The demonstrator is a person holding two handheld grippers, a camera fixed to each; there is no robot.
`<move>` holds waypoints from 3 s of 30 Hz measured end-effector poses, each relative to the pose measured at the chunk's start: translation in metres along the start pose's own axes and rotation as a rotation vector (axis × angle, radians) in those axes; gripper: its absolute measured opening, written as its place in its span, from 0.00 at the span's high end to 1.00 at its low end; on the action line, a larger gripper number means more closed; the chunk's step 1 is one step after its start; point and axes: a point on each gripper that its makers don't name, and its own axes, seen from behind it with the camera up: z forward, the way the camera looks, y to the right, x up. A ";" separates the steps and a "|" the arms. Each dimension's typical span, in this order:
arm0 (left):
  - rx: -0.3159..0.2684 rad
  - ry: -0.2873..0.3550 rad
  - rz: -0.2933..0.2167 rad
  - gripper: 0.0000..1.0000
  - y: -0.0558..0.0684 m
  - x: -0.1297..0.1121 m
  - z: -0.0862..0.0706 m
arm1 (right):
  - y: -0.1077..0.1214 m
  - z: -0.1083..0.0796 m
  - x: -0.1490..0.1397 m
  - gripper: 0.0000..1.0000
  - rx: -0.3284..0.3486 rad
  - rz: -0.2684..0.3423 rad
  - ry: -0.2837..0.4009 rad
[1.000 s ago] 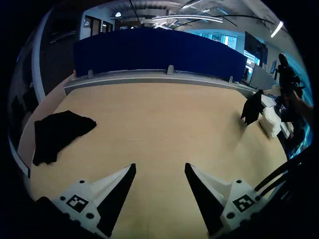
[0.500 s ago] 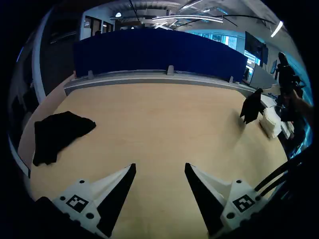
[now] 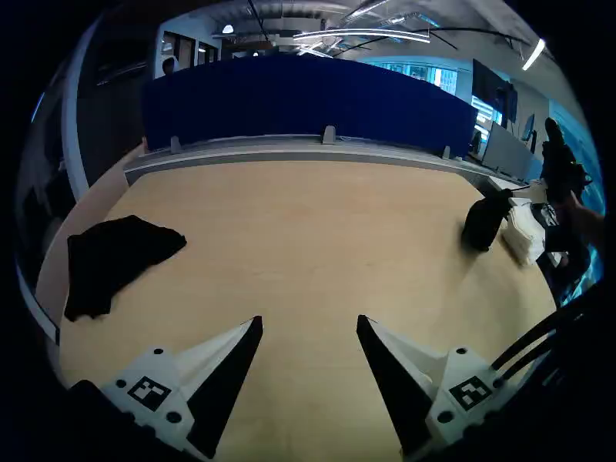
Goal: Fold towel
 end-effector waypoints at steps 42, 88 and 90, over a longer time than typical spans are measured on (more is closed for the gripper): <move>0.000 0.014 -0.004 0.10 0.006 -0.001 -0.006 | 0.025 0.004 0.051 0.97 -0.084 0.186 0.080; 0.023 0.015 -0.005 0.10 0.000 -0.008 -0.017 | 0.001 0.019 0.028 0.97 -0.006 0.222 0.105; 0.026 0.013 -0.005 0.10 -0.002 -0.009 -0.017 | 0.000 0.019 0.014 0.97 0.000 0.222 0.095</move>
